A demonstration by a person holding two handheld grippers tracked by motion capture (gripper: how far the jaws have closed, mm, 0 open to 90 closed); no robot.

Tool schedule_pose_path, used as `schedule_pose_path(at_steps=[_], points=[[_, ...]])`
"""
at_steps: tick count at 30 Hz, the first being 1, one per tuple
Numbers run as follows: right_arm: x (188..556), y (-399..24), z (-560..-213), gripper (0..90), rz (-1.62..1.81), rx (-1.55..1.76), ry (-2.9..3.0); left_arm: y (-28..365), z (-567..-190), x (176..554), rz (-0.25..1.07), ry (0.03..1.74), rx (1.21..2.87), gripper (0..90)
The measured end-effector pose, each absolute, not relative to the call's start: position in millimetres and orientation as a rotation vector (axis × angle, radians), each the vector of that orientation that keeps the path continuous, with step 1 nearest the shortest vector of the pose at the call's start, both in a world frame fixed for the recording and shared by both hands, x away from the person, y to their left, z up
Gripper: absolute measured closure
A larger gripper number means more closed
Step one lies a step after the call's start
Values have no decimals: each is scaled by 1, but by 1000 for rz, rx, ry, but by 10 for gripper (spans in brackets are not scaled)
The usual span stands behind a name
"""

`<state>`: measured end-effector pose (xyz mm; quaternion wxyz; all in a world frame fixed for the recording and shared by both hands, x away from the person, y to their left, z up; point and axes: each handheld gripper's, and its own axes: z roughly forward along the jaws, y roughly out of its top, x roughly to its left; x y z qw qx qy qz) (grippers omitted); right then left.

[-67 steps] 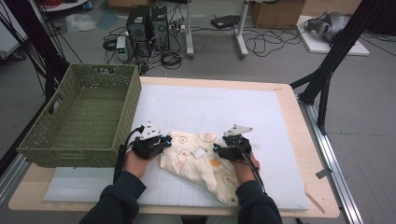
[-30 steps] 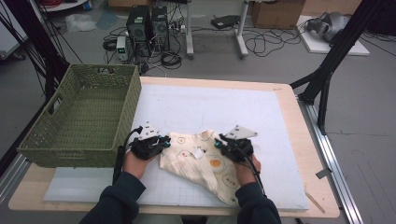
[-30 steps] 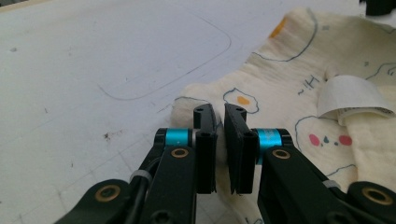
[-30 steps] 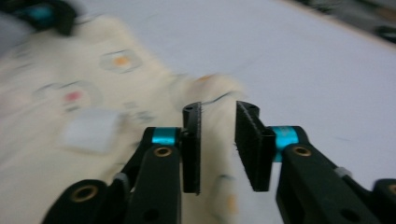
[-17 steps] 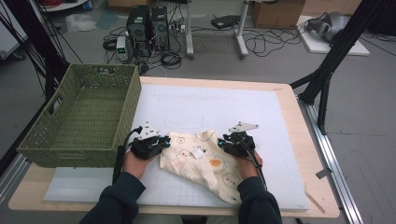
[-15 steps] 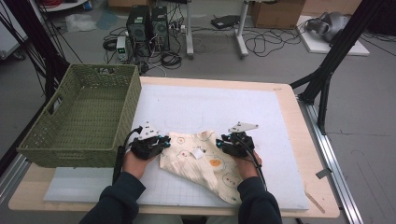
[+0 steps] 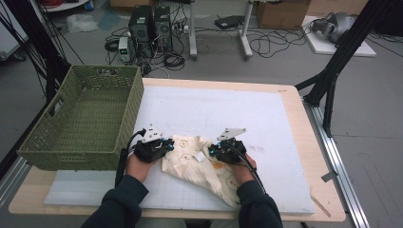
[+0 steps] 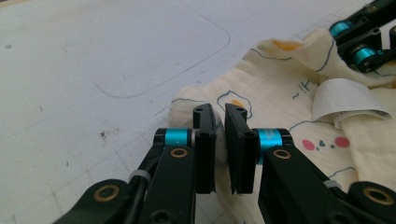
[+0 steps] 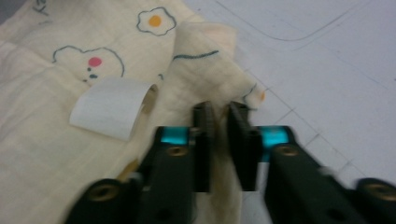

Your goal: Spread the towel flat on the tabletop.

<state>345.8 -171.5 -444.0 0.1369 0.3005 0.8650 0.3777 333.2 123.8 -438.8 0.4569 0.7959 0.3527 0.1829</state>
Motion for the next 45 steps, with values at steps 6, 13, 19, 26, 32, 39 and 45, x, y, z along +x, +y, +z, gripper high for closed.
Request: schedule_pose_path(at_steps=[6, 13, 19, 26, 32, 39, 45], points=[[342, -186, -433, 867, 950, 911, 2386, 125, -438, 332, 464, 872, 1949, 820], [341, -231, -415, 869, 735, 1056, 2243, 112, -441, 330, 455, 842, 1929, 857], [346, -234, -420, 732, 656, 1075, 2224, 100, -442, 335, 531, 904, 1897, 601], [339, -270, -408, 653, 873, 1208, 2125, 113, -445, 341, 489, 1000, 1894, 482], [338, -269, -428, 527, 967, 1234, 2261, 102, -451, 341, 444, 965, 2005, 477], [340, -257, -441, 855, 981, 1169, 2370, 92, -450, 342, 489, 896, 2075, 858], [349, -254, -430, 867, 902, 1107, 2273, 94, -441, 365, 488, 978, 1981, 860]])
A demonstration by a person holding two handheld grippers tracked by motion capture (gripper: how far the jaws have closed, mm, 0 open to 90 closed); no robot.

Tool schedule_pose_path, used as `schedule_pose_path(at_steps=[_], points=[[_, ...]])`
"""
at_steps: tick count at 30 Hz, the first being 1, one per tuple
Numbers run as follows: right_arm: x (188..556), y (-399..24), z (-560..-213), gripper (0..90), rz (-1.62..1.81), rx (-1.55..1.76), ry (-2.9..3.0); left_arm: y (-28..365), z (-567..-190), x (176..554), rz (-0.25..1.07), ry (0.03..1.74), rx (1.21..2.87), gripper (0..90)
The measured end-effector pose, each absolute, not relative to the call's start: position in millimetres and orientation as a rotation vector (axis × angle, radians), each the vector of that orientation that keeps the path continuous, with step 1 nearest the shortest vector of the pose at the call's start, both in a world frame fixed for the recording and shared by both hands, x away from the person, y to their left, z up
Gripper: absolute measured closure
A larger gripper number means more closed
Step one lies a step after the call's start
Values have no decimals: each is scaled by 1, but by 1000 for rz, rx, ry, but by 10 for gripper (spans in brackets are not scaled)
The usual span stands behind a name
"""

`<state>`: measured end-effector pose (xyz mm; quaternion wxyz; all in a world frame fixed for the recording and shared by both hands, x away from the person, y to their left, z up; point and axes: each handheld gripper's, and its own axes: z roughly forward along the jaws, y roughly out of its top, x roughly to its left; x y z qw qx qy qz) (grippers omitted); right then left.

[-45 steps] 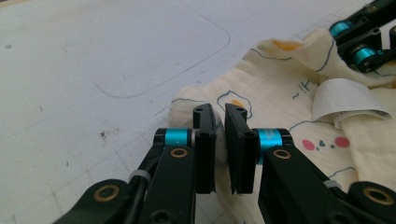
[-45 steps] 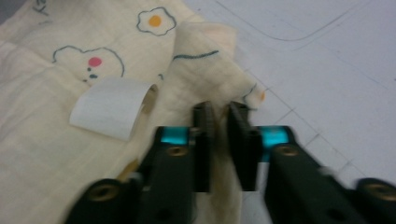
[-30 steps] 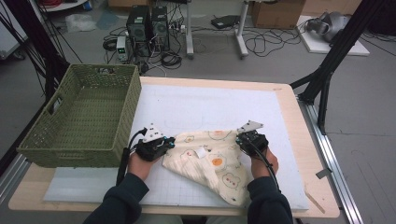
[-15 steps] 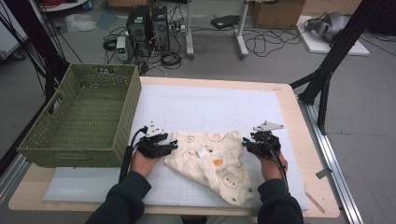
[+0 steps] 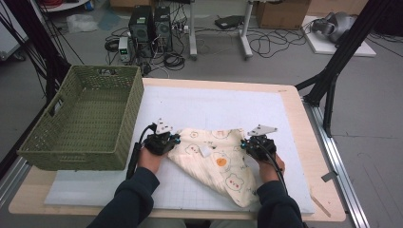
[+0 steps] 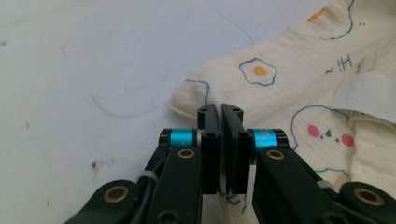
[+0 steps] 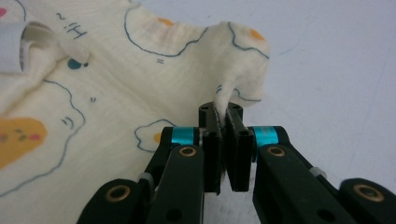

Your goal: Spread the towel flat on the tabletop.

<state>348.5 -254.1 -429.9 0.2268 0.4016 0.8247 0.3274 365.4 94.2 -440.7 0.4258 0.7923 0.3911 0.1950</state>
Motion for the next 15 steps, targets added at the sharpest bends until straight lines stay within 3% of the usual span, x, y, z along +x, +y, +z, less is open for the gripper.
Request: schedule_pose_path(at_steps=[8, 15], points=[[374, -251, -416, 867, 873, 1101, 2180, 98, -433, 395, 501, 996, 1870, 858], [395, -244, -408, 866, 828, 1108, 2096, 92, -426, 414, 521, 1012, 1870, 857]])
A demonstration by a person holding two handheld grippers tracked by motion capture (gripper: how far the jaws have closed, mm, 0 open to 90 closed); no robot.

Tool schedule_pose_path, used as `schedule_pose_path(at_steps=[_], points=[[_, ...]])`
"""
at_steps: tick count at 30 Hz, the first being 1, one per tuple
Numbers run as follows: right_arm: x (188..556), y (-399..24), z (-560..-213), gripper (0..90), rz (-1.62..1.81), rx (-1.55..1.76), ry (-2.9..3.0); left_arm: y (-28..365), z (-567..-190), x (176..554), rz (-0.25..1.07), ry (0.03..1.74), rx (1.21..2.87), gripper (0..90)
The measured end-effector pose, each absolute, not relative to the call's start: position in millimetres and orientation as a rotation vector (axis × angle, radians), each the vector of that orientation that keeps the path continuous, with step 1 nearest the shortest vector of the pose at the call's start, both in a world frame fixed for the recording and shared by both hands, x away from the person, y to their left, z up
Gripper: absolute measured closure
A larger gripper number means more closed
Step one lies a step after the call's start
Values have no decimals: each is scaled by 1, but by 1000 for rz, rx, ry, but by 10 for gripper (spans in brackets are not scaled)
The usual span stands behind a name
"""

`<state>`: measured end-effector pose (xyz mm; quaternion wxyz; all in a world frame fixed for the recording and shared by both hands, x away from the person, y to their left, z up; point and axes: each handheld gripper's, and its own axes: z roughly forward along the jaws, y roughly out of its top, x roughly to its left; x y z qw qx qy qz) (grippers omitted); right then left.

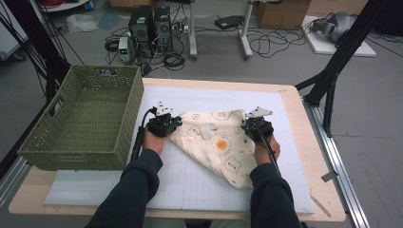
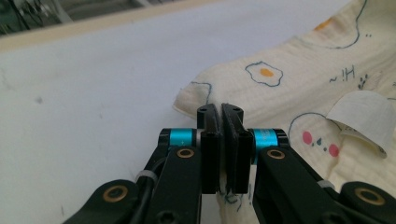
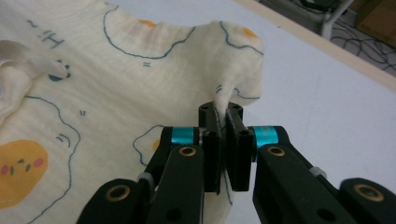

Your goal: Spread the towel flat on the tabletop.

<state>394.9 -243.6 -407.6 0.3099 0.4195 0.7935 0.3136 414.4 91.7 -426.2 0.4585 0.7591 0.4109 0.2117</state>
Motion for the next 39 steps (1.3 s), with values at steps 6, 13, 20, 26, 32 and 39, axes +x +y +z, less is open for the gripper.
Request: schedule_pose_path(at_steps=[6, 13, 20, 26, 32, 39], points=[[408, -244, -408, 866, 834, 1150, 2050, 88, -422, 429, 535, 1018, 1876, 856], [412, -248, -414, 636, 911, 1225, 2057, 96, -424, 431, 483, 1111, 1850, 488], [391, -267, -398, 511, 1004, 1209, 2019, 95, -412, 421, 437, 1054, 1832, 444], [362, -283, -390, 430, 1075, 1181, 2034, 76, -411, 414, 368, 961, 1866, 436], [334, -293, -395, 410, 1081, 1138, 2054, 54, -418, 409, 325, 901, 1921, 440], [314, -300, -413, 401, 1068, 1127, 2078, 25, -432, 409, 282, 879, 1987, 440]])
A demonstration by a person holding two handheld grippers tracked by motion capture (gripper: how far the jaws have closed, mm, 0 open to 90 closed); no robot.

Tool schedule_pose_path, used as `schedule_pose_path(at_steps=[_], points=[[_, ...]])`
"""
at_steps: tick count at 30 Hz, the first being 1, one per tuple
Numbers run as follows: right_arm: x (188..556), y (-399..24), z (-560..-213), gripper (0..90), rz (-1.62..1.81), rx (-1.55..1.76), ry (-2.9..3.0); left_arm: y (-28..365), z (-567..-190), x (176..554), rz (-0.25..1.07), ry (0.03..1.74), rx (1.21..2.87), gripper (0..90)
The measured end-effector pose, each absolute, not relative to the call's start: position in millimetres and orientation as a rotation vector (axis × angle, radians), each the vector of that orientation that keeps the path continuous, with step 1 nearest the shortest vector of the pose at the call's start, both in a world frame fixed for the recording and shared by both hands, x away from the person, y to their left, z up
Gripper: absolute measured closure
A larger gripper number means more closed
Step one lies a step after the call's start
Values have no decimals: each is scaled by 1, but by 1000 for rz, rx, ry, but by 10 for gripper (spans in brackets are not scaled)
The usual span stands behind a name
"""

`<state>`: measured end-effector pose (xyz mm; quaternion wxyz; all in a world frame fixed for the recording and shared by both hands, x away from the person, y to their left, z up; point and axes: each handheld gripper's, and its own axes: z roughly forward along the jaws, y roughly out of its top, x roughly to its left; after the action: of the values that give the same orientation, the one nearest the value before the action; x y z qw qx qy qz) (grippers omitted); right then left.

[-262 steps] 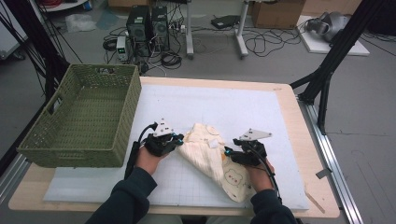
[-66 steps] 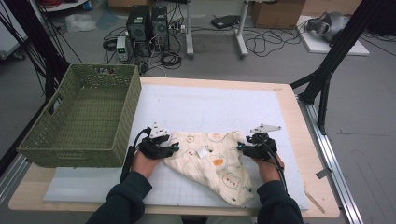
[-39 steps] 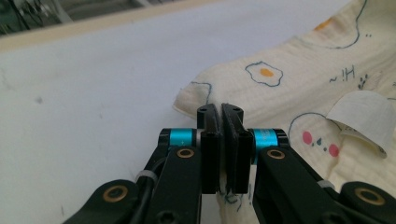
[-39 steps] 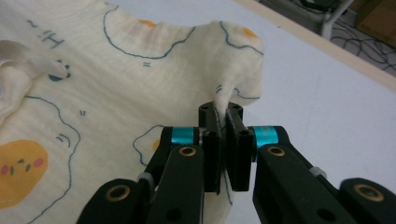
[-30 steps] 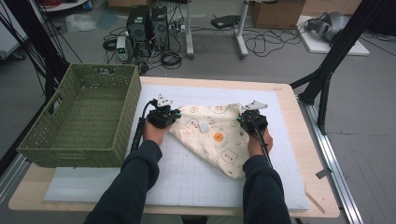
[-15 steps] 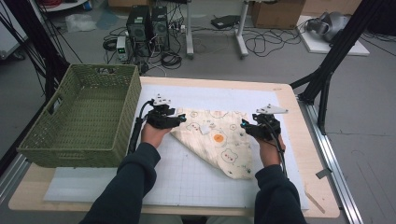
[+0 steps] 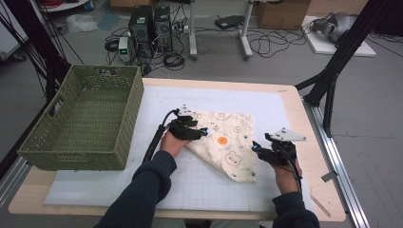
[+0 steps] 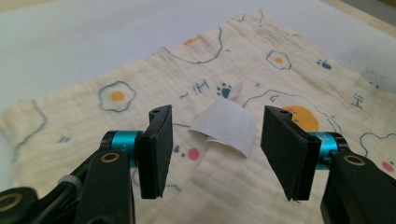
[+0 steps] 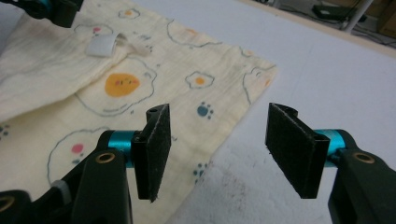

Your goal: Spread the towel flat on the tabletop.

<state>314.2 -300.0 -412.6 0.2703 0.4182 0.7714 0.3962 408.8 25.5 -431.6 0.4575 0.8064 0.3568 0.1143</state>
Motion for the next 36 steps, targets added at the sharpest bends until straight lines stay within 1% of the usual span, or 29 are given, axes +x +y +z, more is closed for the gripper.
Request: schedule_pose_path(at_steps=[5, 7, 9, 10, 11, 12, 13, 17, 20, 23, 30, 33, 35, 36], points=[[311, -303, -409, 389, 1089, 1132, 2044, 5, -439, 409, 306, 838, 2089, 446], [311, -305, -408, 390, 1086, 1131, 2041, -1, -443, 409, 321, 829, 2119, 474], [311, -305, -409, 390, 1078, 1126, 2045, -4, -446, 407, 356, 798, 2148, 553], [310, -305, -410, 390, 1073, 1128, 2050, -4, -445, 407, 350, 790, 2147, 625], [310, -305, -410, 390, 1071, 1129, 2051, -4, -445, 406, 353, 769, 2153, 755], [310, -305, -411, 390, 1068, 1129, 2055, -5, -444, 404, 368, 747, 2171, 826], [310, -305, -412, 390, 1067, 1130, 2057, -4, -442, 402, 369, 740, 2175, 848], [309, -306, -413, 389, 1063, 1134, 2062, 8, -433, 390, 363, 742, 2103, 849], [308, -306, -413, 380, 1091, 1156, 2064, 26, -429, 372, 382, 717, 2062, 847], [308, -305, -413, 381, 1098, 1156, 2061, 46, -426, 358, 388, 727, 2016, 846], [307, -299, -412, 388, 1124, 1151, 2075, 88, -427, 322, 401, 729, 2008, 834], [307, -297, -414, 387, 1118, 1148, 2091, 106, -428, 310, 410, 746, 2000, 814], [307, -295, -415, 374, 1108, 1143, 2101, 116, -427, 303, 394, 768, 1986, 759], [307, -294, -415, 373, 1100, 1142, 2107, 121, -427, 299, 384, 781, 1972, 717]])
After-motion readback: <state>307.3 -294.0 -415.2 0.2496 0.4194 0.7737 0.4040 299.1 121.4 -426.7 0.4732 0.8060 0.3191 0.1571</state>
